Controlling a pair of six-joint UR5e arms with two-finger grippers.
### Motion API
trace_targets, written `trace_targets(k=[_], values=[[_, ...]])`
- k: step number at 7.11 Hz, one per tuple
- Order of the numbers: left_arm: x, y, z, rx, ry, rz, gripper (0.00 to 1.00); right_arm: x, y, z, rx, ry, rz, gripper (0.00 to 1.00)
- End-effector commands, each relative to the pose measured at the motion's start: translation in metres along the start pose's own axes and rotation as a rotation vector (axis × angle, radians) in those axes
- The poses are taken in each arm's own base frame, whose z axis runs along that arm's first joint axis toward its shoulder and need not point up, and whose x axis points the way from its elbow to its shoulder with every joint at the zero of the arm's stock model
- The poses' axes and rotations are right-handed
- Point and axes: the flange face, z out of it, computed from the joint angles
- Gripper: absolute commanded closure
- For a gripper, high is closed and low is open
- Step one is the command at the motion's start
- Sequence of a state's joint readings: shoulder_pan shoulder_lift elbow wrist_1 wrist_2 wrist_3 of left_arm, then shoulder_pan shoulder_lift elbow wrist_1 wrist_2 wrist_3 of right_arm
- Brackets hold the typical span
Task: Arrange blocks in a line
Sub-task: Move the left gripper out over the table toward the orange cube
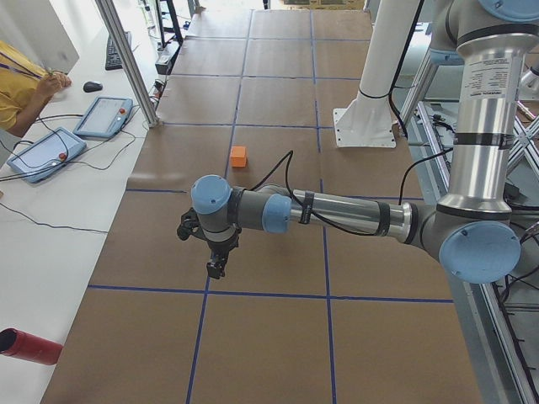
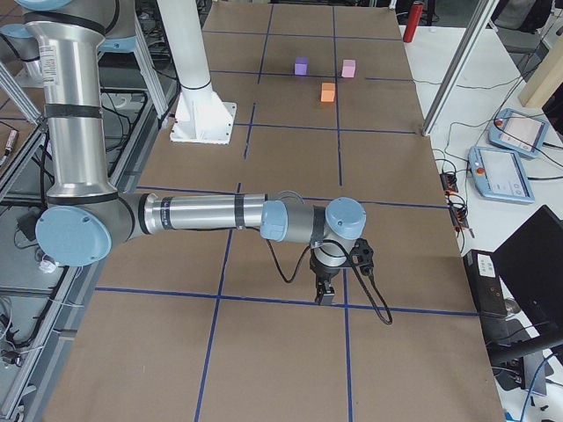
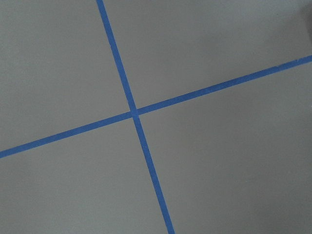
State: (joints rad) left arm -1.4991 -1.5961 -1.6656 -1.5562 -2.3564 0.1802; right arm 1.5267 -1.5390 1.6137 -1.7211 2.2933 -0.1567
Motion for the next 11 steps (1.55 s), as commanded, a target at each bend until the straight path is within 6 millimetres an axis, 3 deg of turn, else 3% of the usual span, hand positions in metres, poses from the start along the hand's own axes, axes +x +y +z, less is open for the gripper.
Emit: trace_targets(k=[1, 3, 4, 5, 6, 7, 8, 9, 10, 11], values=[[0.000, 0.001, 0.001, -0.001, 0.002, -0.001, 0.00, 0.000, 0.000, 0.000, 0.000, 0.000, 0.000, 0.00], [0.011, -0.014, -0.011, 0.028, 0.003, -0.006, 0.00, 0.000, 0.000, 0.000, 0.000, 0.000, 0.000, 0.00], [0.030, -0.040, -0.020, 0.049, 0.010, -0.107, 0.00, 0.000, 0.000, 0.000, 0.000, 0.000, 0.000, 0.00], [0.093, -0.075, 0.013, -0.004, 0.029, -0.144, 0.00, 0.000, 0.000, 0.000, 0.000, 0.000, 0.000, 0.00], [0.155, -0.110, 0.032, -0.032, 0.054, -0.135, 0.00, 0.000, 0.000, 0.000, 0.000, 0.000, 0.000, 0.00], [0.221, -0.145, 0.038, -0.035, 0.080, -0.146, 0.00, 0.000, 0.000, 0.000, 0.000, 0.000, 0.000, 0.00], [0.311, -0.171, 0.050, -0.052, 0.123, -0.065, 0.00, 0.000, 0.000, 0.000, 0.000, 0.000, 0.000, 0.00], [0.379, -0.187, 0.055, -0.063, 0.158, -0.034, 0.00, 0.000, 0.000, 0.000, 0.000, 0.000, 0.000, 0.00], [0.415, -0.201, 0.061, -0.064, 0.179, -0.031, 0.00, 0.000, 0.000, 0.000, 0.000, 0.000, 0.000, 0.00], [0.429, -0.209, 0.081, -0.047, 0.212, -0.075, 0.00, 0.000, 0.000, 0.000, 0.000, 0.000, 0.000, 0.00]])
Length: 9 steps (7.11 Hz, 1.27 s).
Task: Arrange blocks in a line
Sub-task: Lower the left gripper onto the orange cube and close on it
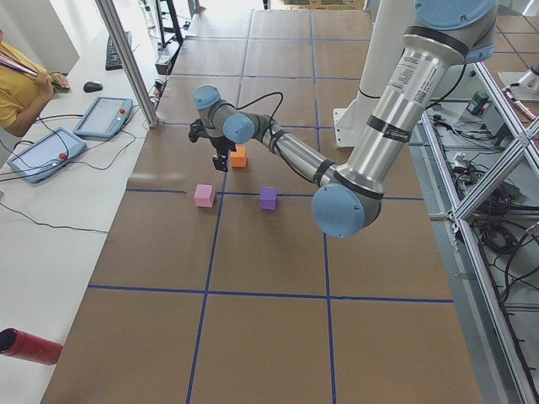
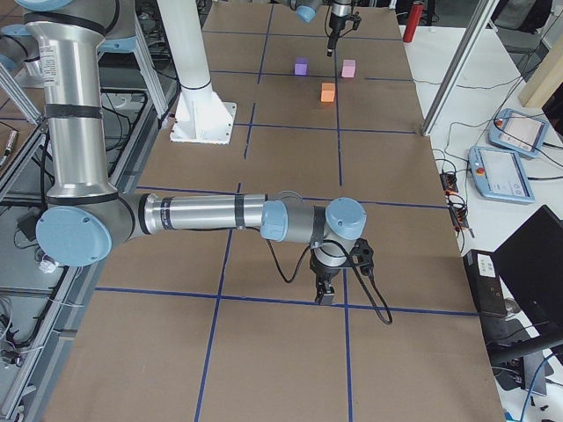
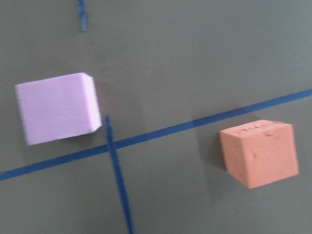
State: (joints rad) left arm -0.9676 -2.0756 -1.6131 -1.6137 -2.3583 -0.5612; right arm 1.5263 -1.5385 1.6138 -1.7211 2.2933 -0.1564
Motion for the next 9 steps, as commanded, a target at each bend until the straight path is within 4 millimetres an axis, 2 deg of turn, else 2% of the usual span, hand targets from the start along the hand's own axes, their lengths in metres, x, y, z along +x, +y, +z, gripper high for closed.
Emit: trace_targets(k=[1, 2, 3, 4, 5, 6, 7, 9], values=[[0.029, -0.016, 0.042, 0.046, 0.066, -0.062, 0.00, 0.000, 0.000, 0.000, 0.000, 0.000, 0.000, 0.00], [0.034, -0.019, 0.056, 0.086, 0.014, -0.100, 0.00, 0.000, 0.000, 0.000, 0.000, 0.000, 0.000, 0.00], [0.041, -0.027, 0.057, 0.118, -0.013, -0.170, 0.00, 0.000, 0.000, 0.000, 0.000, 0.000, 0.000, 0.00], [0.057, -0.031, 0.076, 0.131, -0.045, -0.219, 0.00, 0.001, 0.000, 0.000, 0.001, 0.000, 0.001, 0.00], [0.067, -0.033, 0.083, 0.150, -0.065, -0.244, 0.00, 0.001, 0.001, 0.000, 0.000, 0.000, 0.002, 0.00], [0.077, -0.026, 0.094, 0.135, -0.062, -0.266, 0.00, 0.000, 0.000, 0.000, 0.000, 0.000, 0.000, 0.00], [0.078, -0.025, 0.095, 0.133, -0.060, -0.269, 0.00, 0.000, 0.000, 0.000, 0.000, 0.000, 0.000, 0.00], [0.088, -0.014, 0.116, 0.119, -0.076, -0.274, 0.00, 0.000, 0.000, 0.000, 0.000, 0.000, 0.000, 0.00]])
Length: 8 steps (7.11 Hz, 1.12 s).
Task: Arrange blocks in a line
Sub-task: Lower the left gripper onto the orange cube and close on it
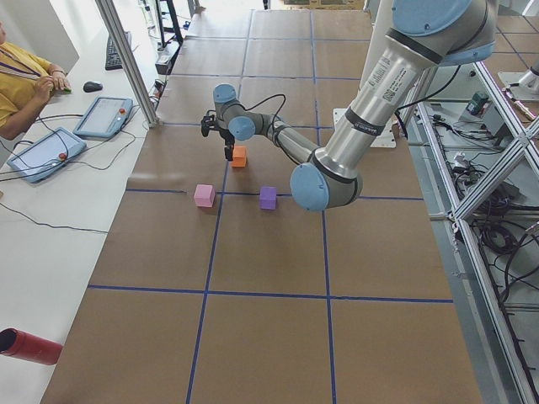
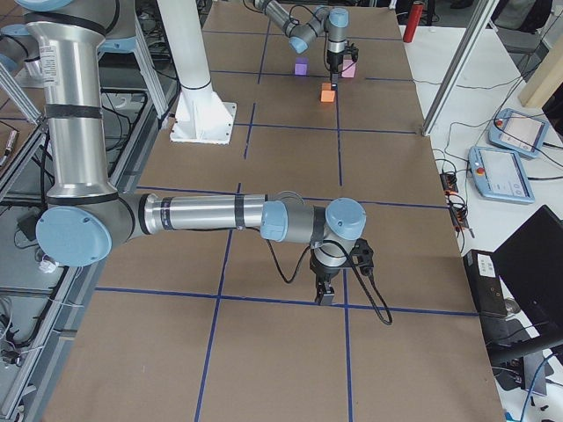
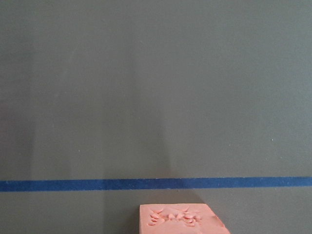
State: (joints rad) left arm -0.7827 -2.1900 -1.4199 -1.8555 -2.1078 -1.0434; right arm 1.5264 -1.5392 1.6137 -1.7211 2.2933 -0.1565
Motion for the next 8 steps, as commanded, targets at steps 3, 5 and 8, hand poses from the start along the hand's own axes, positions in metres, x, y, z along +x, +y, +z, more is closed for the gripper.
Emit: trace_targets(k=[3, 5, 8], values=[[0.005, 0.022, 0.026, -0.024, -0.023, 0.000, 0.00, 0.000, 0.000, 0.000, 0.000, 0.000, 0.000, 0.00], [-0.002, 0.019, 0.036, -0.017, -0.042, -0.006, 0.03, 0.000, 0.000, 0.000, 0.000, 0.000, 0.000, 0.00], [-0.002, 0.015, 0.032, -0.003, -0.045, 0.005, 0.76, 0.000, 0.000, 0.000, 0.000, 0.000, 0.000, 0.00]])
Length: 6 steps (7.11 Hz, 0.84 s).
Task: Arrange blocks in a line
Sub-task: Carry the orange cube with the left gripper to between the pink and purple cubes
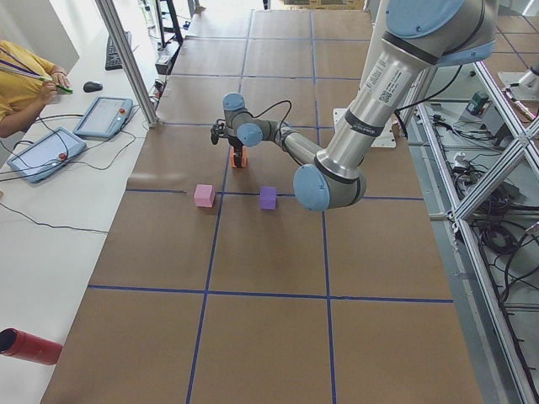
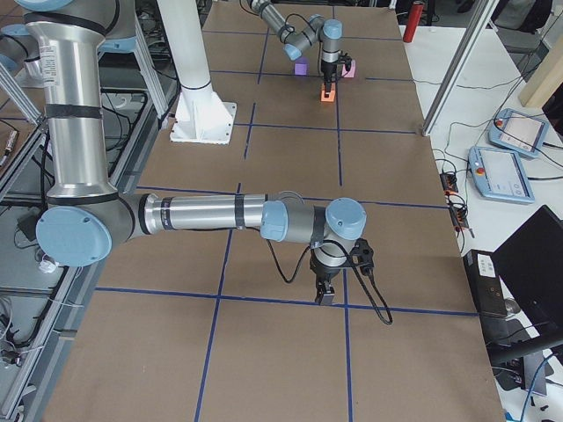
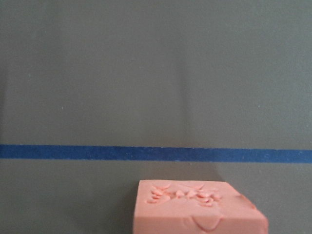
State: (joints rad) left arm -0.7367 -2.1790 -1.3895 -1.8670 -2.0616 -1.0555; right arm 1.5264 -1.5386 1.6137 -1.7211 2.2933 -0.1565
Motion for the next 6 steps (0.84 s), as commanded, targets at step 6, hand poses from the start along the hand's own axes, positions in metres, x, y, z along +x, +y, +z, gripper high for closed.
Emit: trace_targets(k=[6], values=[[-0.146, -0.004, -0.051, 0.045, -0.074, 0.112, 0.85, 0.000, 0.000, 0.000, 0.000, 0.000, 0.000, 0.00]])
